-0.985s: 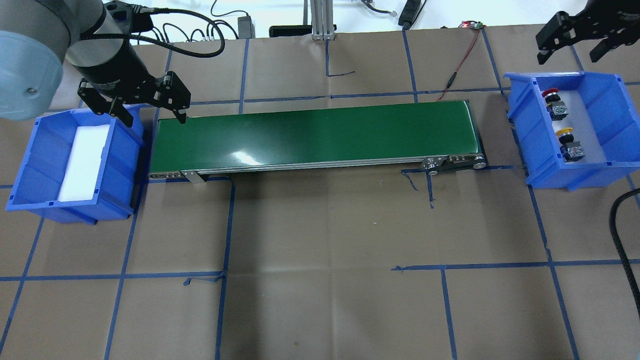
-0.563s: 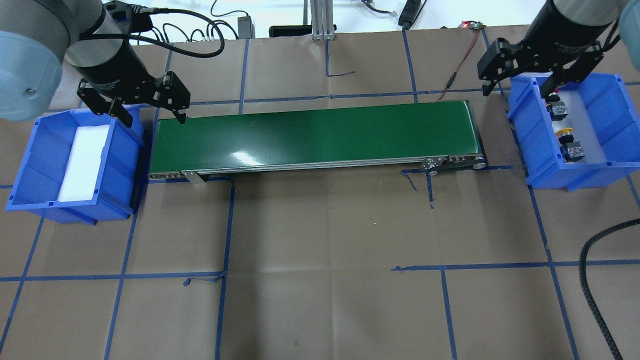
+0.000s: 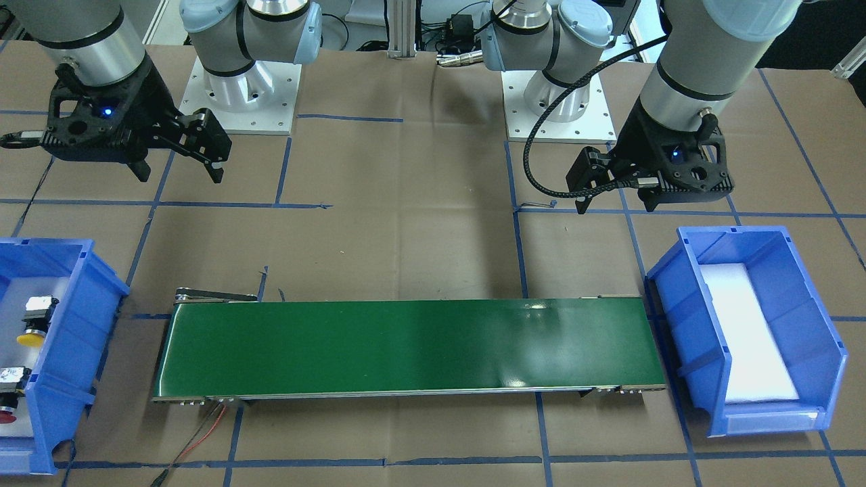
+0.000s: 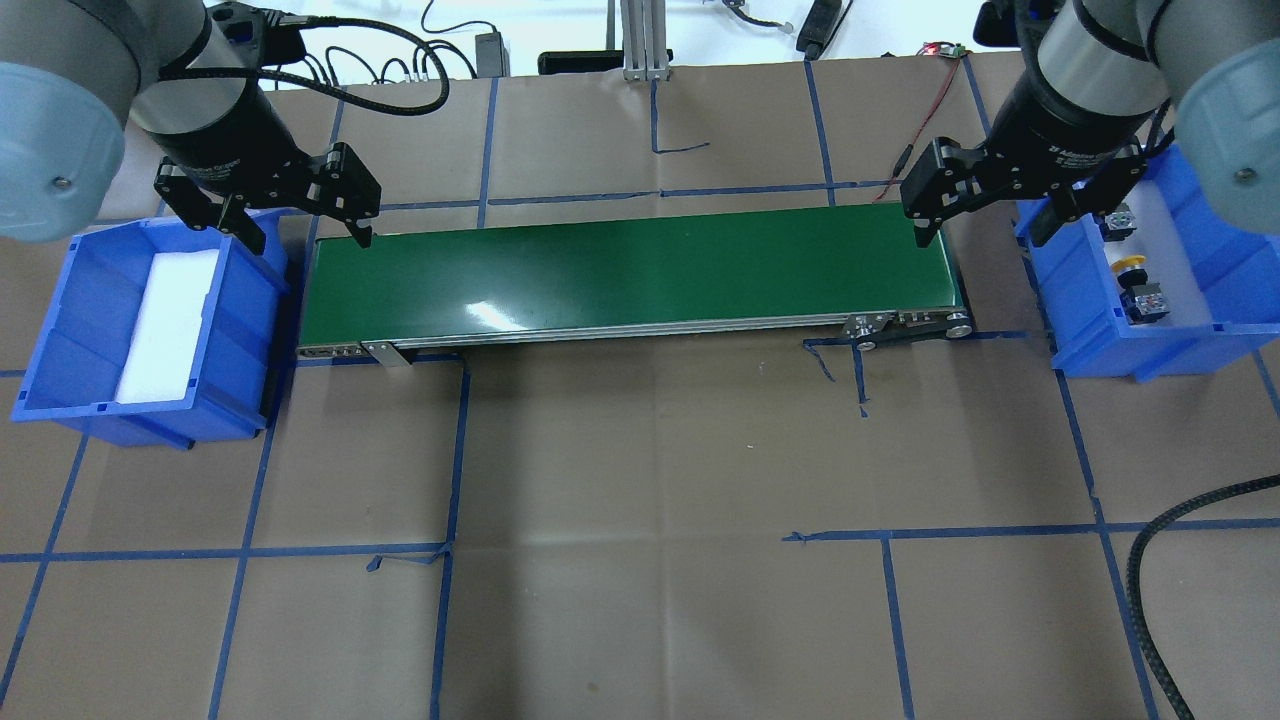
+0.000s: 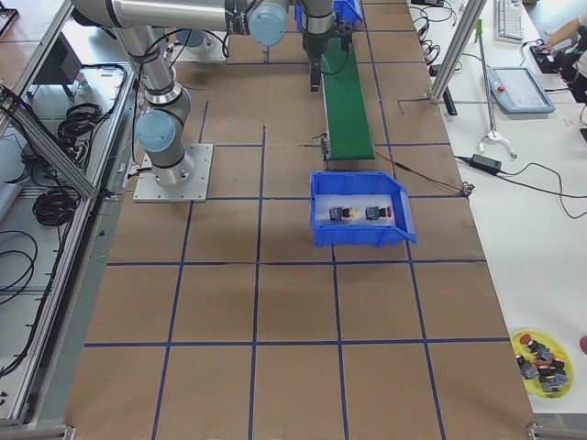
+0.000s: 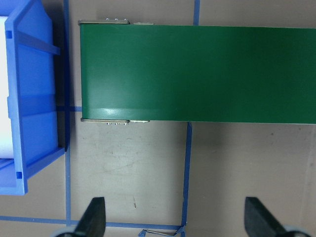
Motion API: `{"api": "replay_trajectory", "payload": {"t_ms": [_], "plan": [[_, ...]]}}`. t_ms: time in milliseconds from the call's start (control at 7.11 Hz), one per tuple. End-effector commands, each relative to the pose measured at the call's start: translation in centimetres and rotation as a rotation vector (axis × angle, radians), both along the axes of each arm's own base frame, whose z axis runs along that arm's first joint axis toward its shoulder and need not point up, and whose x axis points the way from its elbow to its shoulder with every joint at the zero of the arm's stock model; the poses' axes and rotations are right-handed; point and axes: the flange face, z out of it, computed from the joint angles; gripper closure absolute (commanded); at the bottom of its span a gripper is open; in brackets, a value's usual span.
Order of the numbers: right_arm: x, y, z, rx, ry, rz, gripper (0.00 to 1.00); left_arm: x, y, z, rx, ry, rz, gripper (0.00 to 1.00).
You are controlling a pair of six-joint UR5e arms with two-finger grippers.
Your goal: Transport two buttons from left to right
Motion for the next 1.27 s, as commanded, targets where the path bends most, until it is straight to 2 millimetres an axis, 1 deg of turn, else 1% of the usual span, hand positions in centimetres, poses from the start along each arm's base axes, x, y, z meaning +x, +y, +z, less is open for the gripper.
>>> {"api": "replay_trajectory", "payload": {"t_ms": [0,141,281,563,985,1125], "plan": [[1.3,0.5,3.2,-0.062,0.006,0.018,0.0,0.0,0.0,0.0,0.0,0.0,0.0,0.0],[1.4,0.7,2.7,-0.05,0.005,0.02,0.0,0.0,0.0,0.0,0.0,0.0,0.0,0.0],[1.4,0.8,2.9,-0.053,0.005,0.02,0.0,0.0,0.0,0.0,0.0,0.0,0.0,0.0],[1.5,1.7,2.0,0.056,-0.001,0.018,0.0,0.0,0.0,0.0,0.0,0.0,0.0,0.0],[1.7,1.8,2.0,0.059,-0.001,0.023,0.0,0.0,0.0,0.0,0.0,0.0,-0.002,0.0],[2.3,1.9,2.0,0.056,-0.002,0.035,0.0,0.0,0.0,0.0,0.0,0.0,0.0,0.0]]}}
